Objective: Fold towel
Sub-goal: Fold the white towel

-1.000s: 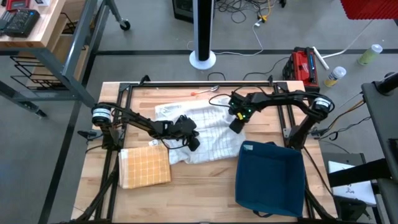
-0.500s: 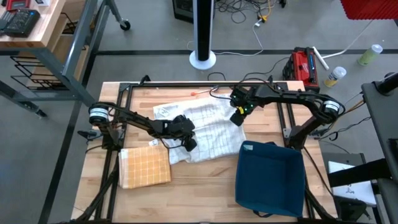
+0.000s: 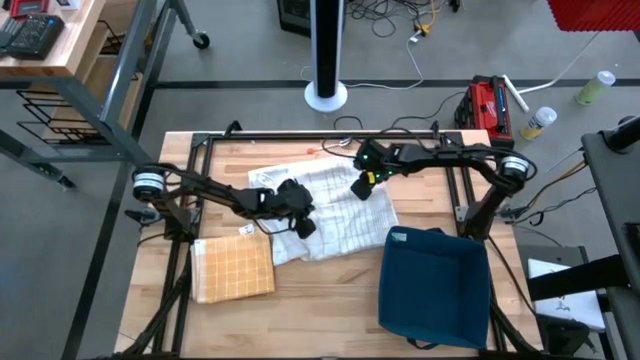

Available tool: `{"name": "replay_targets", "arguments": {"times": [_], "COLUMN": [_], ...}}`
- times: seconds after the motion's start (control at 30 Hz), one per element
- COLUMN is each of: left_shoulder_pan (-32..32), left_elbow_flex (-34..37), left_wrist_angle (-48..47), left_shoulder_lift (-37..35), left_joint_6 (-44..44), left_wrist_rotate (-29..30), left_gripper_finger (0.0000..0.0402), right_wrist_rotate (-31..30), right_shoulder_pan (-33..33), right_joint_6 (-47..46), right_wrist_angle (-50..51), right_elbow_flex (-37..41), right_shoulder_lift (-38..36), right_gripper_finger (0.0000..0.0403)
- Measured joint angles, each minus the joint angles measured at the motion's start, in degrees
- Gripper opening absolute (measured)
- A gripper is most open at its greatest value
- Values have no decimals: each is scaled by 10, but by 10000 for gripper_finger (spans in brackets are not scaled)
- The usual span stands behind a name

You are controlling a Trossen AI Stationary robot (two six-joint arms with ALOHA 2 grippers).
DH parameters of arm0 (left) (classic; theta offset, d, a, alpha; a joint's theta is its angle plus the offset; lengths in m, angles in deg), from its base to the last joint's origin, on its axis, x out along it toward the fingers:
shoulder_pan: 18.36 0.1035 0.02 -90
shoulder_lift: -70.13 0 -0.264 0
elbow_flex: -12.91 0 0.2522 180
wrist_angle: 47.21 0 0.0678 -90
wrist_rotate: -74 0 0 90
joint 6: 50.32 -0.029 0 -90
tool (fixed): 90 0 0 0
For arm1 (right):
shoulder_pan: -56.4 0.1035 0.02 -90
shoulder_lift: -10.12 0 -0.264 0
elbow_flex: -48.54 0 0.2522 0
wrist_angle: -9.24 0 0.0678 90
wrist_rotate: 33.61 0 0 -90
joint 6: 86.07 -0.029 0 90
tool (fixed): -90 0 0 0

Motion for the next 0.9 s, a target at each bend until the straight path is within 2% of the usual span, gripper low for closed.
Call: {"name": "replay_targets", "arguments": {"times": [0.13,0.27,0.33,0.5,0.6,0.73,0.9], "left_shoulder_pan": [1,11,19,41,44,45,45], "left_elbow_flex": [0,0,2,29,38,41,33], "left_wrist_angle": [-99,-233,-267,-271,-264,-258,-242], "left_shoulder_lift": [-17,-21,-18,-12,-14,-24,-42], "left_joint_6": [1,7,17,49,56,57,56], "left_wrist_rotate": [62,111,128,155,162,155,130], "left_gripper_finger": [20,20,20,20,20,20,20], "right_wrist_rotate": [-16,-75,-87,-88,-109,-151,-149], "right_shoulder_pan": [1,0,-2,-6,-7,-7,-6], "right_joint_6": [-3,4,4,9,11,9,11], "right_wrist_angle": [-11,-2,4,23,36,54,55], "right_elbow_flex": [-1,-1,-1,-2,-2,-1,-2], "right_shoulder_lift": [37,60,68,65,56,38,5], "right_gripper_finger": [14,2,3,1,2,1,1]}}
